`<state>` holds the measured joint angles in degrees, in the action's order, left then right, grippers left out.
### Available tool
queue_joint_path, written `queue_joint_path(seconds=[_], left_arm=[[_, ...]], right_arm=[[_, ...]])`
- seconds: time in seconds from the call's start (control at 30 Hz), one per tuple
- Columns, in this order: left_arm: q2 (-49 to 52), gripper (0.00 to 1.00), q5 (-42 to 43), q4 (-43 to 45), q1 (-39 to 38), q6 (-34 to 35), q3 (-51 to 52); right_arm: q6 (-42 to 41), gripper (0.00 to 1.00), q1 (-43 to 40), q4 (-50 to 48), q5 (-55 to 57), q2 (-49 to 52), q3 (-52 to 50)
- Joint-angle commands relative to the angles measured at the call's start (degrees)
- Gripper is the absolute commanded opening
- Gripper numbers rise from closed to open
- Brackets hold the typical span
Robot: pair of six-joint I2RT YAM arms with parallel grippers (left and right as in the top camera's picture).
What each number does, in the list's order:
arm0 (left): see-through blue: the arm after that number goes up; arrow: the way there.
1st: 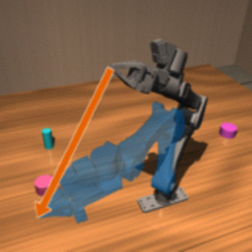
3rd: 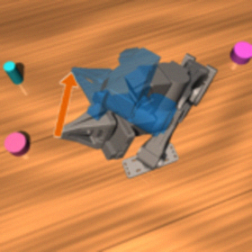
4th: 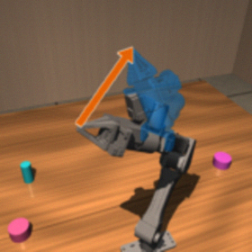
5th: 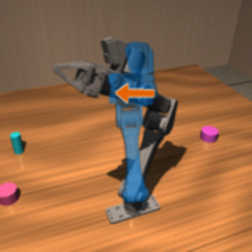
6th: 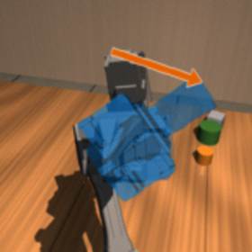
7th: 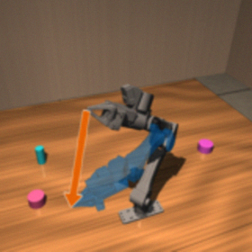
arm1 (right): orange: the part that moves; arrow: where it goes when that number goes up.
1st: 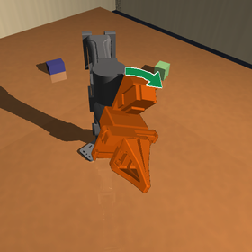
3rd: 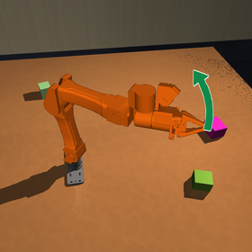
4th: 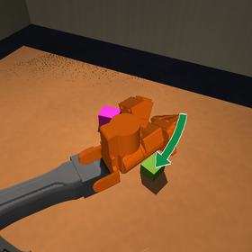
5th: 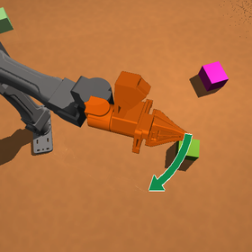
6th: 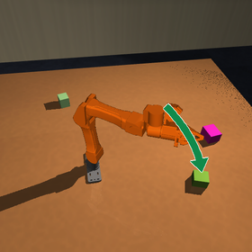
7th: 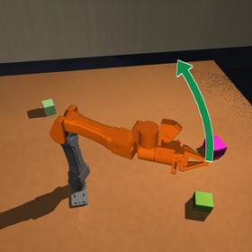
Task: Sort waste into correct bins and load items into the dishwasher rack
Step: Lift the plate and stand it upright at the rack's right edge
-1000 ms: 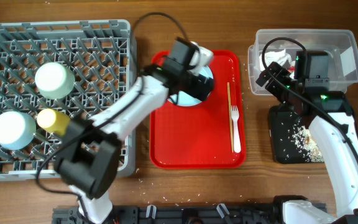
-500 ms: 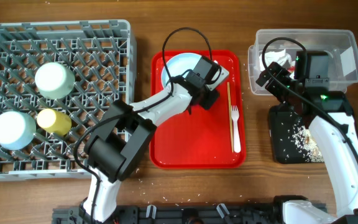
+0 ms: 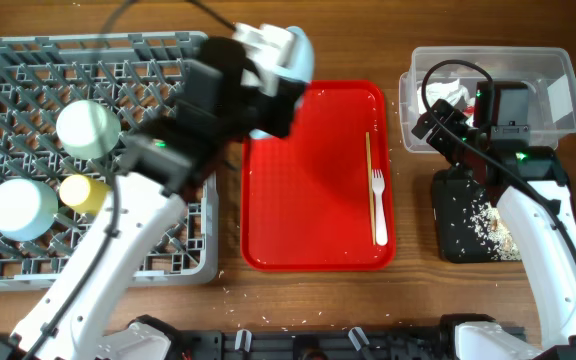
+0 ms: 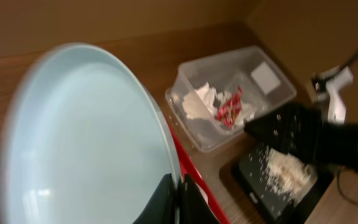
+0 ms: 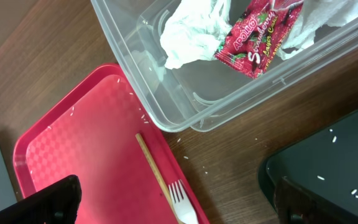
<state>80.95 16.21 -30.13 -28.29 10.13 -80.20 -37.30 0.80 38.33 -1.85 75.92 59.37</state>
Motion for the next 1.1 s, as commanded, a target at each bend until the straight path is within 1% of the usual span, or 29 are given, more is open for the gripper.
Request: queue_joint_path(seconds=[0.0, 0.03, 0.07, 0.1, 0.13, 0.2, 0.23, 0.37, 0.4, 0.43, 0.53, 0.57, 0.6, 0.63, 0.7, 0.77, 0.8, 0.83, 0.9, 0.97, 1.0, 1.03, 1.07], left_arm=[[-0.44, 0.04, 21.62, 0.15, 13.40, 7.41, -0.11], [0.04, 0.04, 27.82, 0.42, 17.92, 7.56, -0.11], [1.05, 0.04, 33.97, 0.61, 23.39, 9.68, -0.11], [1.92, 0.04, 36.50, 0.92, 27.23, 11.47, -0.11], [3.78, 0.04, 40.68, 1.70, 31.54, 11.63, -0.11], [6.40, 0.04, 45.70, 3.30, 34.88, 12.09, -0.11], [9.22, 0.04, 47.58, 5.25, 37.03, 14.38, -0.11], [17.62, 0.04, 48.72, 9.92, 39.80, 15.39, -0.11], [19.50, 0.04, 48.70, 11.32, 40.37, 16.96, -0.11], [20.94, 0.04, 48.72, 12.41, 40.85, 17.90, -0.11], [23.82, 0.04, 48.50, 14.29, 41.70, 17.79, -0.11], [24.00, 0.22, 48.50, 14.10, 41.70, 17.77, -0.11], [23.96, 0.43, 48.50, 14.40, 41.70, 17.77, -0.11], [23.96, 0.59, 48.50, 14.80, 41.70, 17.77, -0.11], [23.96, 0.68, 48.52, 14.69, 41.68, 17.14, -0.11], [22.97, 0.74, 48.52, 14.71, 41.70, 17.14, -0.11], [21.53, 0.91, 48.46, 14.75, 41.70, 17.09, -0.11], [19.43, 1.00, 48.17, 14.73, 41.70, 16.20, -0.11], [13.86, 1.00, 44.33, 12.72, 41.70, 14.97, -0.11], [6.32, 1.00, 37.75, 5.49, 41.57, 9.94, -0.11], [2.58, 1.00, 33.18, 0.83, 41.53, 7.06, -0.11], [-1.79, 1.00, 26.58, -5.01, 41.55, 5.03, -0.11], [-4.02, 1.00, 23.78, -8.24, 42.07, 5.09, -0.11]], right_arm=[[-0.37, 1.00, -0.13, -0.11, 0.52, 0.28, -0.02], [-0.39, 1.00, -0.13, -0.13, 0.52, 0.28, -0.02], [-0.37, 1.00, -0.13, -0.13, 0.52, 0.28, -0.02], [-0.39, 1.00, -0.13, -0.13, 0.52, 0.28, -0.02], [-0.39, 1.00, -0.13, -0.11, 0.52, 0.28, -0.02], [-0.39, 1.00, -0.13, -0.13, 0.52, 0.28, -0.02], [-0.37, 1.00, -0.13, -0.13, 0.52, 0.28, -0.02], [-0.39, 1.00, -0.13, -0.13, 0.52, 0.28, -0.02], [-0.39, 1.00, -0.13, -0.13, 0.52, 0.28, -0.02], [-0.37, 1.00, -0.13, -0.13, 0.52, 0.28, -0.02], [-0.39, 1.00, -0.13, -0.13, 0.52, 0.28, -0.02], [-0.37, 1.00, -0.13, -0.13, 0.52, 0.28, -0.02], [-0.39, 1.00, -0.13, -0.13, 0.52, 0.28, -0.02], [-0.39, 1.00, -0.13, -0.11, 0.52, 0.28, -0.02], [-0.39, 1.00, -0.13, -0.11, 0.52, 0.28, -0.02], [-0.37, 1.00, -0.13, -0.13, 0.52, 0.28, -0.02], [-0.37, 1.00, -0.13, -0.15, 0.52, 0.28, -0.02], [-0.39, 1.00, -0.13, -0.13, 0.52, 0.28, -0.02], [-0.37, 1.00, -0.13, -0.13, 0.52, 0.28, -0.02], [-0.37, 1.00, -0.13, -0.11, 0.52, 0.28, -0.02], [-0.39, 1.00, -0.13, -0.13, 0.52, 0.28, -0.02], [-0.37, 1.00, -0.13, -0.13, 0.52, 0.28, -0.02], [-0.37, 1.00, -0.13, -0.11, 0.52, 0.28, -0.02]])
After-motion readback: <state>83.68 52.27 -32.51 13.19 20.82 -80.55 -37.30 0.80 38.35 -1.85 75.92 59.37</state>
